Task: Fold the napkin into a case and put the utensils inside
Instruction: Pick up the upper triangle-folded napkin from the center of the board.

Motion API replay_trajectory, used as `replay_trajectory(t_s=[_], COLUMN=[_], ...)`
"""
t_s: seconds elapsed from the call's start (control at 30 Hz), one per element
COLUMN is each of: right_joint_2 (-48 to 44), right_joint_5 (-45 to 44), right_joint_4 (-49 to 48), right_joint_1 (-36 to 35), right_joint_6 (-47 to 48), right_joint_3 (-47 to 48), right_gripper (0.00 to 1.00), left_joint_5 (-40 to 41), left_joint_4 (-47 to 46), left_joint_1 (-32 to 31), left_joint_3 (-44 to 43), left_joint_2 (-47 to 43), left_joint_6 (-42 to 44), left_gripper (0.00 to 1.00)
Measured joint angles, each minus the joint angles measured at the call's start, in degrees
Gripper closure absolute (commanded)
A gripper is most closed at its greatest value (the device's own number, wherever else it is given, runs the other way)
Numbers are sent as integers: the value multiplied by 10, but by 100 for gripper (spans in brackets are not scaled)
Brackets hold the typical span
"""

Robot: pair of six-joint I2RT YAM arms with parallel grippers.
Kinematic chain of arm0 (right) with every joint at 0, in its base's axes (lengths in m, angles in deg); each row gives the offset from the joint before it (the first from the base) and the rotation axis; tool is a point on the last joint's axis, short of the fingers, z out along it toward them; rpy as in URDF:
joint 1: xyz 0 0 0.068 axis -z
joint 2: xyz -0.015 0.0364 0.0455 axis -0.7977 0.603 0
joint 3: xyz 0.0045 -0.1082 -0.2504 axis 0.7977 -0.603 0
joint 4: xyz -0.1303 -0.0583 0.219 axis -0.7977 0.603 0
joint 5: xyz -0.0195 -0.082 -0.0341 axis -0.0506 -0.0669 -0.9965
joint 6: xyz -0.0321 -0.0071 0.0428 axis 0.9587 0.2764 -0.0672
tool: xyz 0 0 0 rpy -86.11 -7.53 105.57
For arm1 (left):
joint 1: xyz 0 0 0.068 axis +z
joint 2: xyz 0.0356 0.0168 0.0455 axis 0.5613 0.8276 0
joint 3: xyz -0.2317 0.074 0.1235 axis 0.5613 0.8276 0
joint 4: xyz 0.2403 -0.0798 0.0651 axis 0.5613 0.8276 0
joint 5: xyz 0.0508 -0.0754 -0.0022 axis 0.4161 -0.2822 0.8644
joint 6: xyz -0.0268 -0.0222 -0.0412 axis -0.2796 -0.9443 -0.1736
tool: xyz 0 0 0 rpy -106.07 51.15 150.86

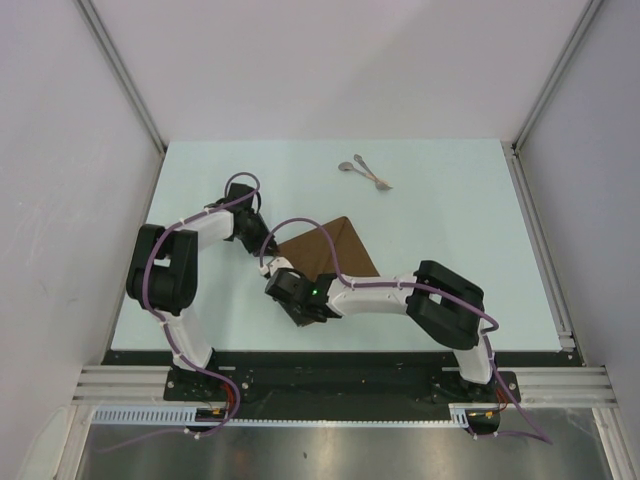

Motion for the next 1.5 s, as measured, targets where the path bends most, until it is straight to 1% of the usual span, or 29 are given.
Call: replay_trajectory(t_s=[0.07, 0.1, 0.13, 0.2, 0.23, 0.27, 0.3, 0.4, 0.63, 0.83, 1.03, 1.1, 1.13, 1.2, 1.23, 1.3, 1.33, 1.5], right_joint_2=[-3, -4, -5, -5, -5, -5, -5, -6, -12, -36, -65, -70, -72, -73, -73, -73, -73, -73], right_joint_5=[0, 0, 0, 0, 0, 2, 4, 7, 44, 59, 71, 74, 76, 78, 80, 82, 83, 86], right_joint_4=[-5, -7, -8, -6, -5, -3, -2, 2, 13, 31, 36, 36, 36, 36, 36, 36, 35, 29], right_joint_1=[2, 3, 4, 8, 10, 12, 13, 14, 33, 46, 55, 57, 57, 59, 59, 59, 59, 56], right_joint_6=[-2, -2, -3, -3, -5, -6, -8, -9, -14, -19, -25, -25, -25, -25, -25, -25, -25, -22], right_joint_3=[-5, -7, -8, -9, -9, -8, -7, -4, -3, -3, -3, -3, -3, -3, -3, -3, -3, -3], right_gripper=[76, 80, 88, 97, 100, 100, 100, 100, 100, 100, 100, 100, 100, 100, 100, 100, 100, 100], left_joint_5=[-2, -3, -5, -8, -10, -13, -14, -18, -9, 6, 15, 16, 16, 17, 17, 15, 13, 5], left_joint_4=[-2, -3, -5, -10, -13, -17, -19, -29, -23, -1, 2, 3, 3, 3, 2, -1, -2, -8], left_joint_1=[0, 0, 0, 0, 0, 0, 0, -1, -4, -4, -4, -4, -4, -4, -5, -4, -5, -2], left_joint_3=[0, 1, 2, 5, 6, 7, 9, 13, 12, 9, 14, 14, 14, 14, 14, 14, 14, 14], left_joint_2=[0, 0, 0, -2, -4, -4, -5, -11, -14, -16, -20, -19, -18, -17, -14, -11, -9, -8], left_joint_6=[1, 2, 3, 5, 5, 6, 6, 6, 10, 1, -18, -21, -22, -26, -28, -31, -33, -34], left_gripper=[66, 65, 64, 59, 57, 53, 52, 49, 50, 50, 57, 61, 68, 74, 84, 96, 100, 100])
